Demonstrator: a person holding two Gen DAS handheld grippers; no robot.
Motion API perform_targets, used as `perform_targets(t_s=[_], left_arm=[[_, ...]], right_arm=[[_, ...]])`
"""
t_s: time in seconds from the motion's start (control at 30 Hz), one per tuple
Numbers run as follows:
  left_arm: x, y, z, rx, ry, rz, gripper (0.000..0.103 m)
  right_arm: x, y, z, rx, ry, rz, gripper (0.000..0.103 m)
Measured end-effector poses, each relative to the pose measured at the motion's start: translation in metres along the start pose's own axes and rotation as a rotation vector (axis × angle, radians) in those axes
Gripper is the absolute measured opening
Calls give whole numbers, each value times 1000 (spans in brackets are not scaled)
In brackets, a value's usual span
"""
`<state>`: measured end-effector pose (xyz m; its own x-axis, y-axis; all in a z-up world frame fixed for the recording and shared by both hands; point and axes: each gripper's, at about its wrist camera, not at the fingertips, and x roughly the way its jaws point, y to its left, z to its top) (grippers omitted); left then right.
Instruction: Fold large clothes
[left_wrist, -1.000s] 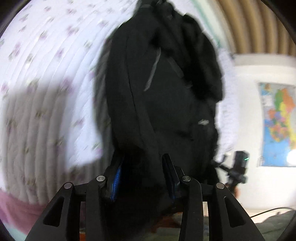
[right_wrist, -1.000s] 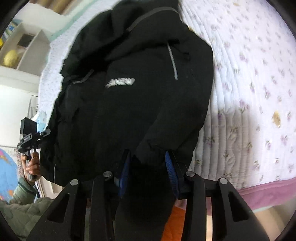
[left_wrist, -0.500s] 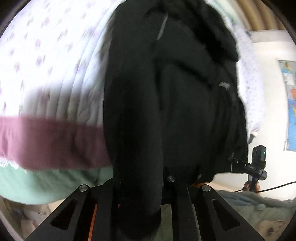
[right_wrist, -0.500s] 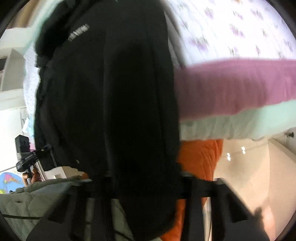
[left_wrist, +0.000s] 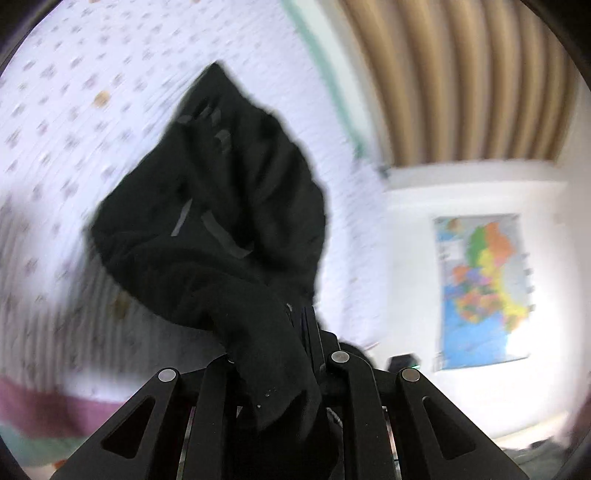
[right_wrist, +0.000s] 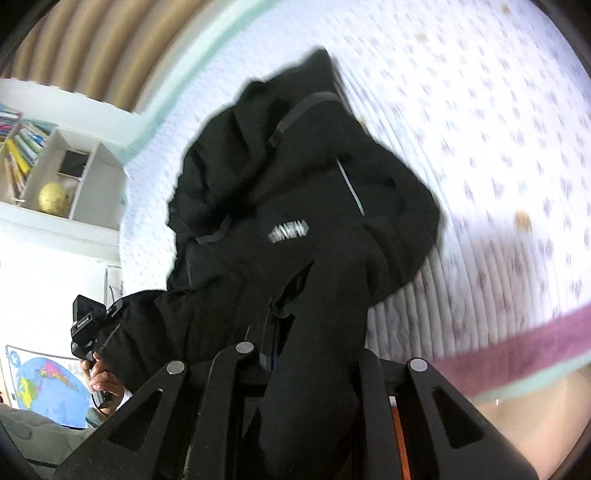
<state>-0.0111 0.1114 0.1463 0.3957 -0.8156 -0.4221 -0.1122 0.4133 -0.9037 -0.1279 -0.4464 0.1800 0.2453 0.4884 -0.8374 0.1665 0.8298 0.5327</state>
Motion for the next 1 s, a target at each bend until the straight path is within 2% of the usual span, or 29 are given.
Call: perform_targets(t_s=[0.07,0.17,0.33,0.43,0.53,0.7,0.83,0.93,1.0], left_arm=[[-3,-7,11,-4,-35,-45,14],[-12,-11,26,-3,-72,-57,14],[-9,-31,63,6,-136,-70,14],[1,-40,95,20,-179,-48,16],[15,-47,128,50,-194,24,17],[65,-32,191,13,-161,156,19],[116,9,236,-73,-113,271,20],[151,50,254,-154,-52,323,22],[165,71,258,-195,-31,317,22]], right_arm=[[-4,6,9,11,-45,26,19],[-14,13,35,14,-111,71,19],[-18,42,93,-24,-207,89,19],[-16,62,133,-42,-255,74,19],[-10,78,175,-44,-282,5,19],[47,72,236,45,-222,-96,19],[117,53,275,97,-140,-196,22],[168,31,289,108,-59,-263,24],[197,19,293,114,-3,-299,24]])
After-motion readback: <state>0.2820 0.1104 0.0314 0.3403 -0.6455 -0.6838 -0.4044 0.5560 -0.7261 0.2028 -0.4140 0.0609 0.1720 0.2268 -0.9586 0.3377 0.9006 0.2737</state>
